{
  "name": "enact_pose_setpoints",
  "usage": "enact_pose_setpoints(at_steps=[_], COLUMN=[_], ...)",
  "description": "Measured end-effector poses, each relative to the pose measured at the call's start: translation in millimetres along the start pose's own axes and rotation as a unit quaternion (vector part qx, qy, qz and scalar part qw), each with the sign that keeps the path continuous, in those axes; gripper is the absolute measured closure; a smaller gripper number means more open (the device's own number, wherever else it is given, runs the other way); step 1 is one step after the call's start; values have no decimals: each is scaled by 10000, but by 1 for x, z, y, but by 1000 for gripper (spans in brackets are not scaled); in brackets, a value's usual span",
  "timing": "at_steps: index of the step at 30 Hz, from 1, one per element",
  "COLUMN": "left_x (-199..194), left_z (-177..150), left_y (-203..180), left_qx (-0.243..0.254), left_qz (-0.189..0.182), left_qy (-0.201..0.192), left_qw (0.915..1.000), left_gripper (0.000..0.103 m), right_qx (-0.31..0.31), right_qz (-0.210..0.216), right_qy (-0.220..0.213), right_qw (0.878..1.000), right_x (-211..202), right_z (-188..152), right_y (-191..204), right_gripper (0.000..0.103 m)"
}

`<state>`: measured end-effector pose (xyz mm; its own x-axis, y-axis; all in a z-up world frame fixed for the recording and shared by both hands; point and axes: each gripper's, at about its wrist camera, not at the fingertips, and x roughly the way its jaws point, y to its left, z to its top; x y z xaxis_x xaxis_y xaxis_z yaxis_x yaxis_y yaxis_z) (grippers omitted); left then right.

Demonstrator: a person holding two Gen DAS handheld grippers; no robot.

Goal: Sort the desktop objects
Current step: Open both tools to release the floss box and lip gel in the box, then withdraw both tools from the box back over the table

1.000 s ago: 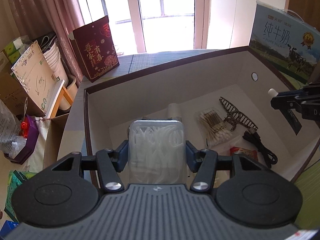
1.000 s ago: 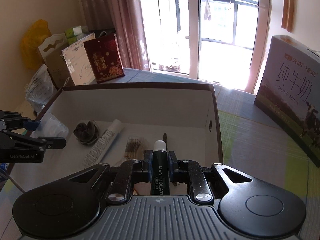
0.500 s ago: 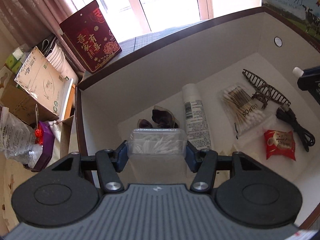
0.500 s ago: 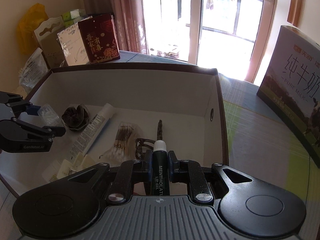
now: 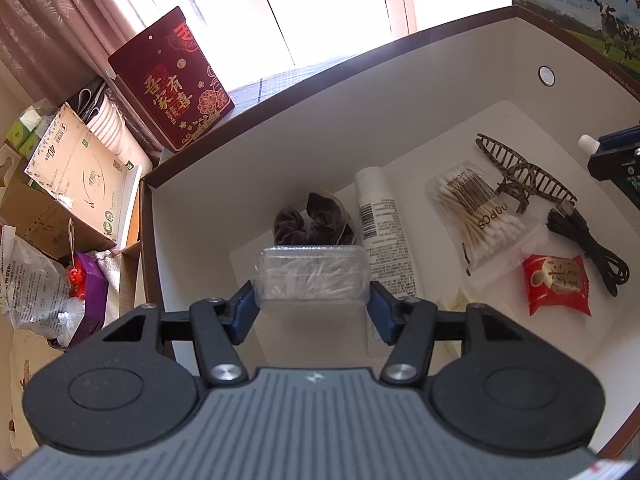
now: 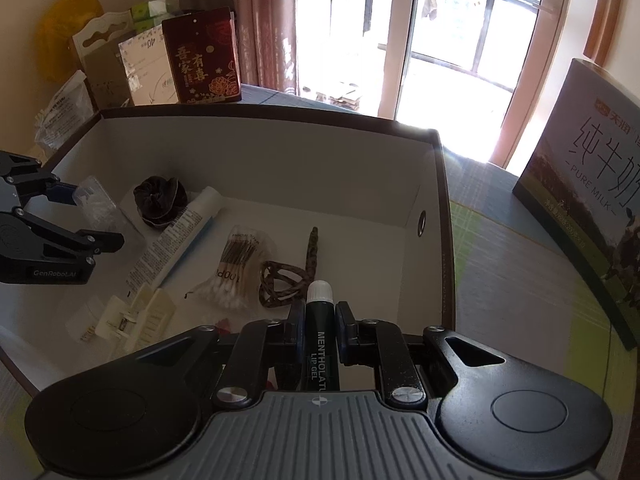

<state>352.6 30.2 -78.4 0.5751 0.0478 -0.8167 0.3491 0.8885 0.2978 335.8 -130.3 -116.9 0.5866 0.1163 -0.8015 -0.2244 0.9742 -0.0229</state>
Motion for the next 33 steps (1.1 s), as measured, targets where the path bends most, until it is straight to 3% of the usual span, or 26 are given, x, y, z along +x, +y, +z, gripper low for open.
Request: enact_pose_setpoints(at_steps=[9,20,23,26,30,33], left_x=[-6,-9,-11,-16,-28,-42], left_z=[-3,-9,-10,-12,-14,-16], left_y=[-2,-2,-3,-3,-5,-6], left_qx=[-33,-93,-127,-198,-301,-401], left_qz=[-41,-3,3,6,-13,55], left_qy=[-60,-24,-48,-84,-185,-309], left_qw=[10000,10000,9999,9998,9994,9987], left_gripper=[38,33,28,26,18,14], right_qx=[-671,-481,-433,-441,-449,-358], right_qz=[-368,-195,-85,146,145,147], right_qy=[191,252,262,221,-1,-181], right_qw=[9969,9983,9987,9987,9989,9991], right_x=[8,3,0,-7,-21,-32], right_z=[-6,-10,-12,-16,-22,-26], right_y=[14,13,14,18,30,32], right_gripper=[90,90,85,65,12,2])
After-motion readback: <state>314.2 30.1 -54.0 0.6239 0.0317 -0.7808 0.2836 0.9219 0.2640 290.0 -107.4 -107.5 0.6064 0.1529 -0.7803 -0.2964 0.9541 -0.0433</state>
